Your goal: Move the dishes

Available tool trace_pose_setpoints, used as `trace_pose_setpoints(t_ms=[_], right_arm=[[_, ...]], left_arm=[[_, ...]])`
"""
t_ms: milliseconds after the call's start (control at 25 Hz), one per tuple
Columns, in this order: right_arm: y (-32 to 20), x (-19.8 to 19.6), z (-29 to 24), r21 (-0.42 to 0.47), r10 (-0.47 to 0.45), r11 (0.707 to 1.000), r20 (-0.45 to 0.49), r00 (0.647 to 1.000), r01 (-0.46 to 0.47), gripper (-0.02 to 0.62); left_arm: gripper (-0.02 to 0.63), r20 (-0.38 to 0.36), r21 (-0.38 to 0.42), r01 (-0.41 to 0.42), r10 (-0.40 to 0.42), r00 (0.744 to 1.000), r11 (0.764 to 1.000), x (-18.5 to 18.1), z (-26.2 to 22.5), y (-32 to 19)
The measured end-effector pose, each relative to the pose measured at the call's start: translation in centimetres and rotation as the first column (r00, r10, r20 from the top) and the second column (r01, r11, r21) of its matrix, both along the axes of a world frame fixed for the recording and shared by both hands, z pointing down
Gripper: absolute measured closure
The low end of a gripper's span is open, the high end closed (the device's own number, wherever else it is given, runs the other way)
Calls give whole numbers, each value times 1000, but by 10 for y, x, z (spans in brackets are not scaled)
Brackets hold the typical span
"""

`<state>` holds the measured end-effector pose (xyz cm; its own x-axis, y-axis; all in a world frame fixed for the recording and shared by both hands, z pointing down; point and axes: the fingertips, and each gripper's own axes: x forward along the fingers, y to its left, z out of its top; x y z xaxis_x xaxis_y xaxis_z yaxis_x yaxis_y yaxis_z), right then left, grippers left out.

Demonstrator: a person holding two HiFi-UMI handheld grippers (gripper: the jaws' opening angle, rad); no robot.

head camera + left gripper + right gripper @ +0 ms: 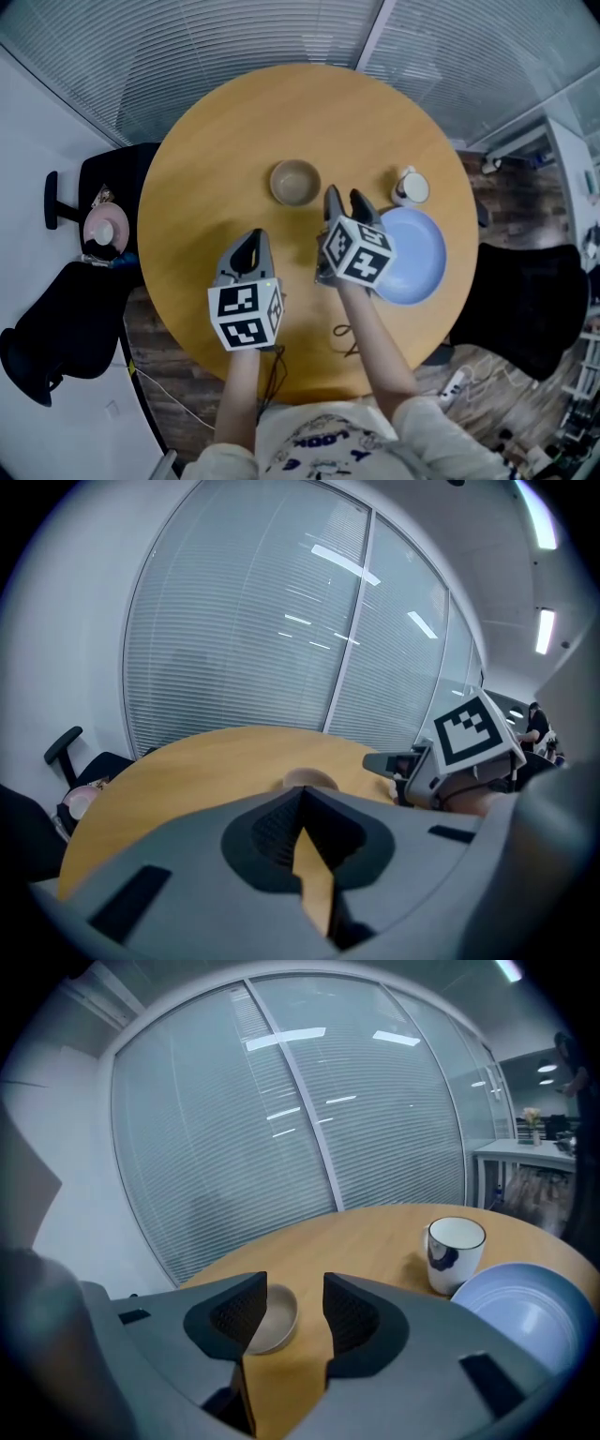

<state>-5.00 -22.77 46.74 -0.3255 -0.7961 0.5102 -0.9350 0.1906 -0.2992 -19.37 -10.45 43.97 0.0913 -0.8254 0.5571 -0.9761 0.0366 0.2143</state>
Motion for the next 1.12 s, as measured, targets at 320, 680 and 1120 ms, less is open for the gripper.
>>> trace_pose_setpoints(t_ms=[320,680,1120], right_arm=[[-7,-27,25,-54,-21,998,-12,1000,20,408],[-18,-31,51,-99,-13,995,-29,999,10,407],[-28,-39,80,-153,-18,988,-41,999,12,460]], left_arm=[[603,-14,-23,33,-33,999,999,-26,15,2],[603,-34,-55,28,-30,999,998,-29,36,-8],[603,-51,-92,23,-27,998,996,-32,61,-21]])
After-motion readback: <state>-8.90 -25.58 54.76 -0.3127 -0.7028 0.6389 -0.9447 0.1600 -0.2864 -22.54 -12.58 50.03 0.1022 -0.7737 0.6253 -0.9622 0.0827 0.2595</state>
